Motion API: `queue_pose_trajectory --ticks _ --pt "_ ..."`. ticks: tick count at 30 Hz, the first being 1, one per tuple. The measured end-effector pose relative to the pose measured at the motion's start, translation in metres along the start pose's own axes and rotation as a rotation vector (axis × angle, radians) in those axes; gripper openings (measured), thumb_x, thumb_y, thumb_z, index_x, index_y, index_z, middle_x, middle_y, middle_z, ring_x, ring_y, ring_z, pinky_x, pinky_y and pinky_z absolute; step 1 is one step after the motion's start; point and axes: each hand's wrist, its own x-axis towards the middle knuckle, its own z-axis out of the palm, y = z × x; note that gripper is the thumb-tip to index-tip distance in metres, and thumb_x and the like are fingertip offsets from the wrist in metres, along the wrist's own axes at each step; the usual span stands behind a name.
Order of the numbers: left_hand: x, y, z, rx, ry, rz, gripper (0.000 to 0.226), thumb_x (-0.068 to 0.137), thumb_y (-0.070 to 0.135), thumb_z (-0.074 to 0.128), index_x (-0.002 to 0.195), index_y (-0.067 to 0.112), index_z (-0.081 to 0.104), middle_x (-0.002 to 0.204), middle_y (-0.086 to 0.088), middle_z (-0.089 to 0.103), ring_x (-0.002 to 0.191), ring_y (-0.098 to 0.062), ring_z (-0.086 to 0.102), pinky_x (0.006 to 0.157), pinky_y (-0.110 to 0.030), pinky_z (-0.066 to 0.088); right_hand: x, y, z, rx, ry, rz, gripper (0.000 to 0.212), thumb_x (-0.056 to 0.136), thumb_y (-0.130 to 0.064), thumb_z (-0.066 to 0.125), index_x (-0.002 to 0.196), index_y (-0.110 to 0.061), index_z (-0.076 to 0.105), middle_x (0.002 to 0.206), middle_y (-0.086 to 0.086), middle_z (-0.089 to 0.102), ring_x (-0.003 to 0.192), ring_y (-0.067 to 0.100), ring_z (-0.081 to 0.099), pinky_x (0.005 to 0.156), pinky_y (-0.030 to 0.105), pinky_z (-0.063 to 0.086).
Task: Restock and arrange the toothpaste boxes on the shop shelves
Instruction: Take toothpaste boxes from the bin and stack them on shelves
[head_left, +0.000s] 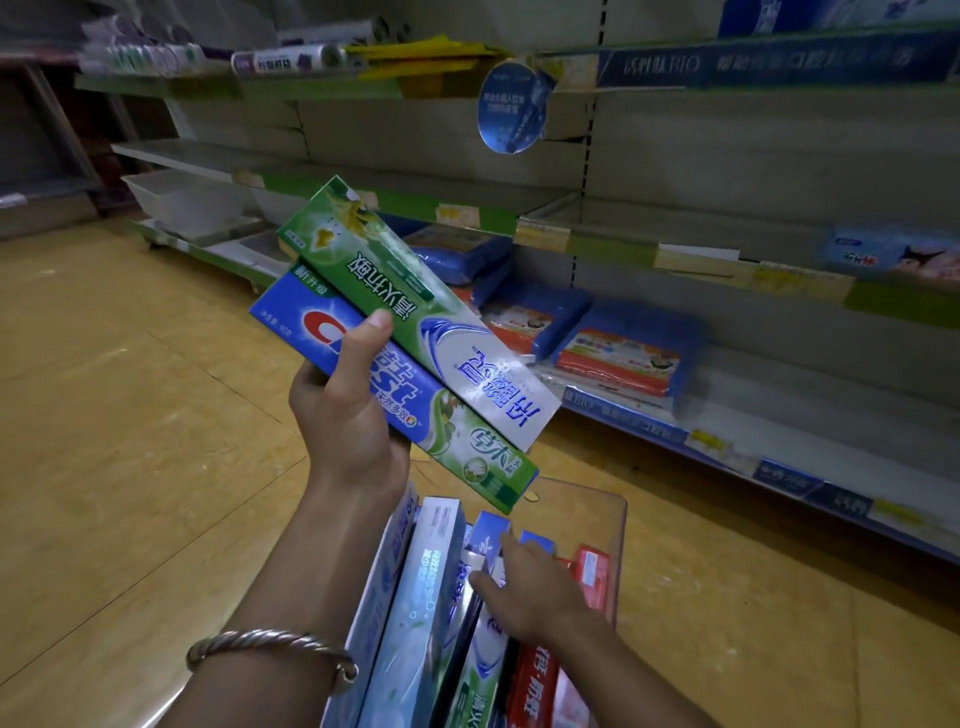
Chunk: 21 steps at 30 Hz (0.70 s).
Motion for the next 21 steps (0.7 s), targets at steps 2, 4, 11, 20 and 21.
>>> queue_pose_trajectory --ticks 2,4,11,20,21 --pt "0.001 0.004 -0.005 0.013 -0.004 0.018 0.011 0.073 0.017 0.066 0.083 0.017 0.063 0.08 0.004 0.07 0.075 -0.016 0.068 0.072 -0.031 0.056 0.006 0.0 0.013 -0.042 -0.019 0.065 0.053 0.094 -0.05 0.045 0.127 -0.008 0.044 0.13 0.016 0.049 0.117 0.031 0.052 0.091 0.033 0.042" --pt "0.003 0.008 -0.012 0.013 0.001 0.02 0.011 0.073 0.017 0.066 0.083 0.017 0.063 0.08 0.003 0.07 0.075 -0.016 0.068 0.073 -0.033 0.057 0.01 0.001 0.022 -0.036 0.039 0.132 0.058 0.088 -0.05 0.053 0.131 -0.012 0.042 0.127 0.015 0.051 0.114 0.031 0.055 0.091 0.034 0.045" --pt "0.007 0.006 -0.02 -0.015 0.026 -0.021 0.013 0.073 0.018 0.067 0.085 0.015 0.063 0.083 0.0 0.07 0.075 -0.018 0.068 0.074 -0.034 0.058 0.005 -0.004 0.007 0.049 0.242 0.123 0.042 0.08 -0.044 0.056 0.112 -0.016 0.053 0.115 0.003 0.046 0.099 0.026 0.058 0.076 0.032 0.047" --pt "0.008 0.002 -0.011 -0.029 0.035 -0.024 0.016 0.071 0.019 0.067 0.086 0.016 0.063 0.082 0.002 0.069 0.074 -0.015 0.068 0.068 -0.029 0.056 -0.008 0.025 -0.035 0.855 0.17 0.085 0.027 0.075 -0.008 0.069 0.095 -0.024 0.062 0.095 0.008 0.066 0.073 0.019 0.063 0.06 0.025 0.049" --pt "0.008 0.001 -0.011 -0.031 0.037 -0.022 0.015 0.071 0.019 0.067 0.086 0.016 0.062 0.082 0.002 0.069 0.074 -0.015 0.068 0.069 -0.03 0.056 -0.008 0.023 -0.045 0.956 0.224 0.076 0.029 0.078 -0.004 0.067 0.101 -0.022 0.064 0.095 0.007 0.066 0.073 0.019 0.063 0.059 0.025 0.05"
